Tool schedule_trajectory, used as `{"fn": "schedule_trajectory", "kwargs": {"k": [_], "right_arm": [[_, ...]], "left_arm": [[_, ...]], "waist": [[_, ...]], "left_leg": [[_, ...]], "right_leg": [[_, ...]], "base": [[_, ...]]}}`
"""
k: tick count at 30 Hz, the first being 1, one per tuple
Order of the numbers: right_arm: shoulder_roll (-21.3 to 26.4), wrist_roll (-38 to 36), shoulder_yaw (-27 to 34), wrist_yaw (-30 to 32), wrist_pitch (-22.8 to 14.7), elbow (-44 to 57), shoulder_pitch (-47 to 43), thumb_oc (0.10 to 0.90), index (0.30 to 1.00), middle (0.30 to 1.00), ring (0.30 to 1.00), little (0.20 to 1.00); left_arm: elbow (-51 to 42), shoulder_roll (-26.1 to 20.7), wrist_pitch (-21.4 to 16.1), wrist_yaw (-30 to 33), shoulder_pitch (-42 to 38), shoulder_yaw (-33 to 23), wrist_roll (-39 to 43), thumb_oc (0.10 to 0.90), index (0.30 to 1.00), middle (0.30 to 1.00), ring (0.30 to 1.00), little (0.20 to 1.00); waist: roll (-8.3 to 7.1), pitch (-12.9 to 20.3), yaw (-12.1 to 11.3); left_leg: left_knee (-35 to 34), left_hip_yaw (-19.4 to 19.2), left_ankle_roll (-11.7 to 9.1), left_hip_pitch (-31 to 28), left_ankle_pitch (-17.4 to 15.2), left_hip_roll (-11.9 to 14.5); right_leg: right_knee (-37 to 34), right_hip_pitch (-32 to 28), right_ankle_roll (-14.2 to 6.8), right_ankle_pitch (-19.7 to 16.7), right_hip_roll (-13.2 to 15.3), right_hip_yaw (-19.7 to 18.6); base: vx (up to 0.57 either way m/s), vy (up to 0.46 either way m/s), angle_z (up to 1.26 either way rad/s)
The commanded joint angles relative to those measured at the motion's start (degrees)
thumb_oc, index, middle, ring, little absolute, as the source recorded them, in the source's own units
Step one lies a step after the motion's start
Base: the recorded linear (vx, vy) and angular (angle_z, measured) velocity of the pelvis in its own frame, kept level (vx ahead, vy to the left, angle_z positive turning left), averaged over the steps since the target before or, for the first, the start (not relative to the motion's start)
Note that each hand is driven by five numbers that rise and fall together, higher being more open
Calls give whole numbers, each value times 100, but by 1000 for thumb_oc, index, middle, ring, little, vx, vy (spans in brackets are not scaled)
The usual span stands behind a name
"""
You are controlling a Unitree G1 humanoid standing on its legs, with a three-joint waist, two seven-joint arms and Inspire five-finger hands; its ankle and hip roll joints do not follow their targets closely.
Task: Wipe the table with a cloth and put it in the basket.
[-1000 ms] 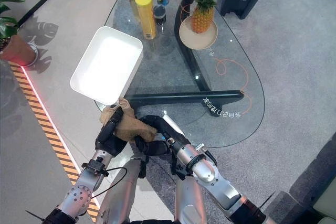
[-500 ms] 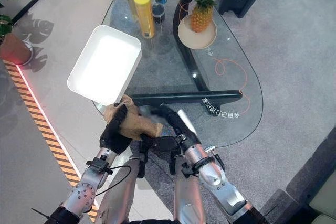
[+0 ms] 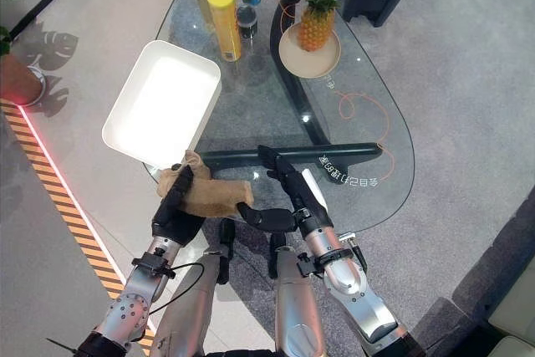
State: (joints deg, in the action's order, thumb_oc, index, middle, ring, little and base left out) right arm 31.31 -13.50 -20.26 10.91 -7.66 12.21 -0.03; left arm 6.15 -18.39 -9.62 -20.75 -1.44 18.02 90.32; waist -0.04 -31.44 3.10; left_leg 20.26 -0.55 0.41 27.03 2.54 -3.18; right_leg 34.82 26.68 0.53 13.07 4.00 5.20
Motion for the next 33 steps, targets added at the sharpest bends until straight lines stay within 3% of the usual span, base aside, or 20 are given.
{"fn": "schedule_trajectory", "kwargs": {"k": [1,7,11,18,22,23,24,28,30,33], "right_arm": [[11,-159,456,151,-589,697,-137,800,900,900,900,900],[-9,-178,418,27,-264,553,-11,800,900,900,900,900],[20,-110,355,-77,104,332,102,800,900,900,900,900],[112,-272,104,-384,538,-258,241,800,900,900,900,900],[164,-402,-240,-430,670,-650,1,800,900,900,900,900],[159,-426,-405,-384,740,-803,-185,800,900,900,900,900],[157,-426,-405,-384,739,-805,-190,800,900,900,900,900],[164,-633,-715,-294,828,-1134,-632,800,900,900,900,900],[169,-707,-846,-256,843,-1250,-859,800,900,900,900,900],[137,-742,-969,-194,823,-1318,-1044,800,900,900,900,900]], "left_arm": [[-1243,14,-415,-734,149,-371,-446,100,300,300,300,200],[-1263,-163,-1265,-628,119,-766,-910,100,300,300,300,200],[-1362,-346,-1896,30,25,-1047,-1651,100,300,300,300,200],[-1314,-562,-2360,1622,-189,-1509,-2876,100,300,300,300,200],[-1005,-732,-2761,2878,-666,-1553,-4249,100,300,300,300,200],[-840,-893,-2784,3405,-987,-1607,-4869,100,300,300,300,200],[-843,-893,-2782,3415,-990,-1606,-4879,100,300,300,300,200],[-376,-1485,-2633,4615,-1795,-1704,-6430,100,300,300,300,200],[-5,-1943,-2514,5025,-2352,-1657,-6782,100,300,300,300,200],[339,-2315,-2475,5131,-2869,-1546,-6694,100,300,300,300,200]], "waist": [[-88,165,-39],[-37,165,-52],[27,165,-29],[143,165,-3],[164,165,1],[168,165,-3],[166,165,-4],[156,165,-16],[147,165,-9],[96,165,2]], "left_leg": [[958,-355,371,178,-736,-393],[1080,-342,329,245,-732,-403],[1152,-348,279,318,-706,-403],[1298,-384,206,518,-670,-470],[1357,-455,184,770,-676,-490],[1367,-502,183,900,-678,-484],[1369,-504,183,905,-678,-483],[1303,-619,200,1155,-709,-449],[1202,-690,223,1260,-733,-437],[1077,-749,262,1395,-759,-381]], "right_leg": [[-1126,-296,-77,-1009,-443,-428],[-1049,-329,-35,-953,-436,-426],[-979,-313,-4,-911,-431,-437],[-792,-169,11,-839,-424,-497],[-729,110,-40,-849,-459,-575],[-740,246,-63,-867,-469,-611],[-737,252,-63,-867,-470,-612],[-878,538,-129,-915,-503,-730],[-1042,663,-185,-957,-525,-827],[-1303,770,-249,-1039,-544,-906]], "base": [[36,4,0],[50,23,-1],[51,59,-5],[56,87,-1],[-5,98,-4],[-32,86,-4],[-41,84,-5],[-67,77,-4],[-89,88,-2],[-87,45,-7]]}}
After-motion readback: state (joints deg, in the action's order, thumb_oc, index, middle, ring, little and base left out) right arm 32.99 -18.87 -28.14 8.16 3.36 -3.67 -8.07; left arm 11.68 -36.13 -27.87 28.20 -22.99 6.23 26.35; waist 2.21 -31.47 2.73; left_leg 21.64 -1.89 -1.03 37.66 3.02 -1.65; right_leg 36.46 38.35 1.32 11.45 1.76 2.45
